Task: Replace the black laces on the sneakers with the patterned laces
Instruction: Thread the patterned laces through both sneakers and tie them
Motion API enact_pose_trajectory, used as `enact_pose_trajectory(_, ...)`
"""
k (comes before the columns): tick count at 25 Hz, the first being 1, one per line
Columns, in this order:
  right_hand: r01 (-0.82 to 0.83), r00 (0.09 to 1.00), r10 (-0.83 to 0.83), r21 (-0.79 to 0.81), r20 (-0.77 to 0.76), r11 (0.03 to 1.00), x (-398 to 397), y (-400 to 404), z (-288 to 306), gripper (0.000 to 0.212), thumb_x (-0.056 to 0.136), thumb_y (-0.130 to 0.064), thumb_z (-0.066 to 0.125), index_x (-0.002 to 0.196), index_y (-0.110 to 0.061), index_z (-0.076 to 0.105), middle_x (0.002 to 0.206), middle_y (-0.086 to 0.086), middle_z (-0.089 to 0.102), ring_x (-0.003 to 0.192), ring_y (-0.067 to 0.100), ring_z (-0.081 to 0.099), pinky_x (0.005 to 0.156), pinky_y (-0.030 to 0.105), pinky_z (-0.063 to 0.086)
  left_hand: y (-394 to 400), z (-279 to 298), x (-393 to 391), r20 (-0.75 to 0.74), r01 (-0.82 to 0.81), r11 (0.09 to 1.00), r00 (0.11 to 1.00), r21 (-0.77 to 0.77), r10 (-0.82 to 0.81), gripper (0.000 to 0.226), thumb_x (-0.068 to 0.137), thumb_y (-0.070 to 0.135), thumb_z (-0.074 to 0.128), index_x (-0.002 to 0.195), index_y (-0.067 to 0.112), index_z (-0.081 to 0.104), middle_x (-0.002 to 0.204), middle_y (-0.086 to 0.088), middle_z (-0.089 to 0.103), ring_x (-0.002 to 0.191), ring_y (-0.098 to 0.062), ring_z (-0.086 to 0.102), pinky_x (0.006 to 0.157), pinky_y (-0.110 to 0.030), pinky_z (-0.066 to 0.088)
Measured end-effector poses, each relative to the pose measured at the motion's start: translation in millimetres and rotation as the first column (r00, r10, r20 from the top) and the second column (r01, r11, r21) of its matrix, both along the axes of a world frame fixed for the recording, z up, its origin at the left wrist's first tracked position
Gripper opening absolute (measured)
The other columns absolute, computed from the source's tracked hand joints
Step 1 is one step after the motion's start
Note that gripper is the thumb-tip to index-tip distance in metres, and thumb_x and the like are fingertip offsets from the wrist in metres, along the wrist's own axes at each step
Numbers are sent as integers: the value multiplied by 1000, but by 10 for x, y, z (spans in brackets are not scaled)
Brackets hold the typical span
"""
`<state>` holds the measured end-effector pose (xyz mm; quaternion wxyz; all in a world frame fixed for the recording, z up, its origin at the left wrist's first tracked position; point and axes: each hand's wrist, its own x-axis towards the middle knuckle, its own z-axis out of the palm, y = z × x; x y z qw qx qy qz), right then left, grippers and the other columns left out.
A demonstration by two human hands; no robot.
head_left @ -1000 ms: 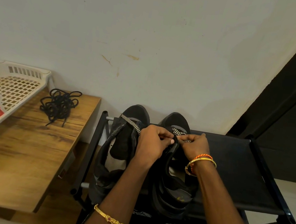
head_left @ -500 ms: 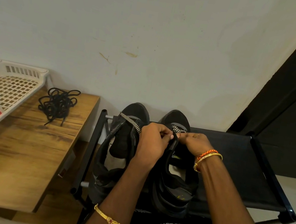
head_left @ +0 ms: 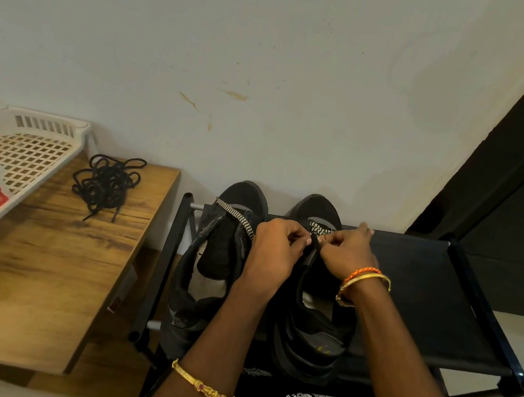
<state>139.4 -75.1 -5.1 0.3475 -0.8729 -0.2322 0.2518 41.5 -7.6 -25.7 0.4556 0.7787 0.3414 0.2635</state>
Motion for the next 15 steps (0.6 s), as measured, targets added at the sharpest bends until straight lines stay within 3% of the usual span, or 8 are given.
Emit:
enact_pose_trajectory(1, -30, 993, 37, -63, 111, 998, -20, -13, 17, 14, 88, -16, 60, 82, -12, 72, 159, 13, 5, 147, 25, 1, 116, 53, 10, 25, 4, -8, -13, 28, 999, 1000, 28, -27, 11, 89, 11, 65, 93, 6, 73, 81, -9, 71, 73, -18, 68, 77, -33, 58)
enact_pose_trajectory(3, -50, 978, 59, -52, 200, 997, -34, -24, 45, 12, 89, -16, 59, 82, -13, 68, 159, 9, -7, 147, 22, -10, 116, 54, 1, 73, 21, -19, -75, 85, 989, 994, 125, -76, 11, 90, 12, 63, 92, 6, 72, 80, -9, 70, 73, -20, 67, 75, -35, 56)
enact_pose_trajectory(6, -87, 990, 86, 5, 110, 996, -18, -54, 80, 22, 89, -14, 60, 68, -17, 58, 159, 10, -5, 147, 21, -10, 117, 52, 4, 127, 50, 4, -201, 189, 939, 971, 289, -133, 12, 90, 12, 60, 89, 5, 70, 81, -4, 59, 73, -17, 58, 70, -30, 49)
enact_pose_trajectory(10, -88, 995, 92, 82, -43, 993, 94, -44, 9, 23, 89, -14, 60, 66, -14, 66, 156, 15, 18, 146, 23, 9, 117, 46, 17, 141, 58, 56, -205, 270, 923, 954, 275, -217, 10, 84, 7, 60, 76, 11, 56, 78, 2, 46, 67, -11, 44, 68, -33, 44)
enact_pose_trajectory(11, -74, 993, 82, 94, -88, 993, 127, -47, -14, 23, 88, -14, 60, 68, -12, 70, 150, 12, 34, 142, 24, 23, 116, 43, 20, 146, 46, 64, -200, 285, 922, 951, 262, -237, 13, 84, 6, 59, 75, 13, 52, 76, 4, 44, 65, -9, 41, 67, -32, 42)
enact_pose_trajectory(13, -24, 981, 47, 128, -186, 991, 188, -36, -25, 24, 84, -12, 61, 60, -13, 67, 100, 4, 69, 101, 16, 53, 106, 37, 34, 158, 25, 78, -190, 313, 921, 943, 231, -273, 21, 84, 5, 58, 71, 17, 45, 73, 7, 40, 62, -6, 37, 62, -26, 37)
enact_pose_trajectory(14, 12, 970, 26, 153, -242, 988, 188, -39, -7, 16, 77, -13, 63, 62, -10, 65, 81, 5, 67, 82, 16, 54, 93, 35, 42, 163, 18, 83, -186, 321, 923, 940, 213, -285, 25, 84, 5, 58, 70, 19, 42, 74, 7, 39, 62, -6, 36, 59, -23, 34)
enact_pose_trajectory(15, 22, 962, 21, 154, -271, 988, 179, -41, 10, 10, 69, -17, 65, 67, -7, 64, 79, 9, 62, 76, 19, 53, 83, 36, 45, 170, 6, 89, -182, 327, 925, 938, 194, -294, 27, 84, 5, 57, 70, 21, 40, 74, 7, 39, 62, -6, 36, 57, -20, 31)
